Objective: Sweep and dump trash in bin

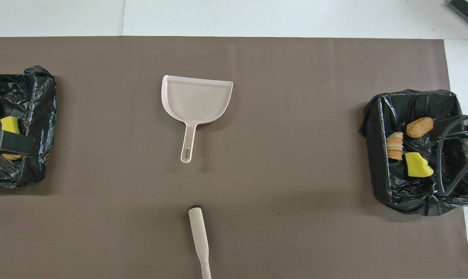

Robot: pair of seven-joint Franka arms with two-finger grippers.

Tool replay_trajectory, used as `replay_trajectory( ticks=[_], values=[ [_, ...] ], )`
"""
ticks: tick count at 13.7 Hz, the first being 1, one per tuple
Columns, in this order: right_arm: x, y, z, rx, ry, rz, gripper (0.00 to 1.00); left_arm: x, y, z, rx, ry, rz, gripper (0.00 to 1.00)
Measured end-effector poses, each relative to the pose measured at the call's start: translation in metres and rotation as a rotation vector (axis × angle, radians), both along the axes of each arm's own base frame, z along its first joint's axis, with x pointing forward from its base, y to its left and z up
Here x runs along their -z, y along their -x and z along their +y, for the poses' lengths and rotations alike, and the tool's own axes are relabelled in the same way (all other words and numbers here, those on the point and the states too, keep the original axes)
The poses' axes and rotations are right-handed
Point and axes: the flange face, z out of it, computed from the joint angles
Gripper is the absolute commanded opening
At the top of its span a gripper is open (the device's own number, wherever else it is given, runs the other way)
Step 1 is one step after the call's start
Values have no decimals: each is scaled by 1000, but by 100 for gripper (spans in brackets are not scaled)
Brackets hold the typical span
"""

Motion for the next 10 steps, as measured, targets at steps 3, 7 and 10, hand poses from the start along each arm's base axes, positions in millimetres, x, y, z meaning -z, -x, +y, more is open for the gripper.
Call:
replay_trajectory(
  ticks=[3, 7, 10],
  values=[
    [0, 0, 0, 0, 0, 0, 100, -7, 3, 1, -4, 9, -16, 100],
    [0, 0, 0, 0, 0, 0, 100, -8, 3, 1, -3, 10, -18, 100],
    [1, 0, 0, 0, 0, 1, 100, -8, 3, 3, -8, 11, -18, 100]
  ],
)
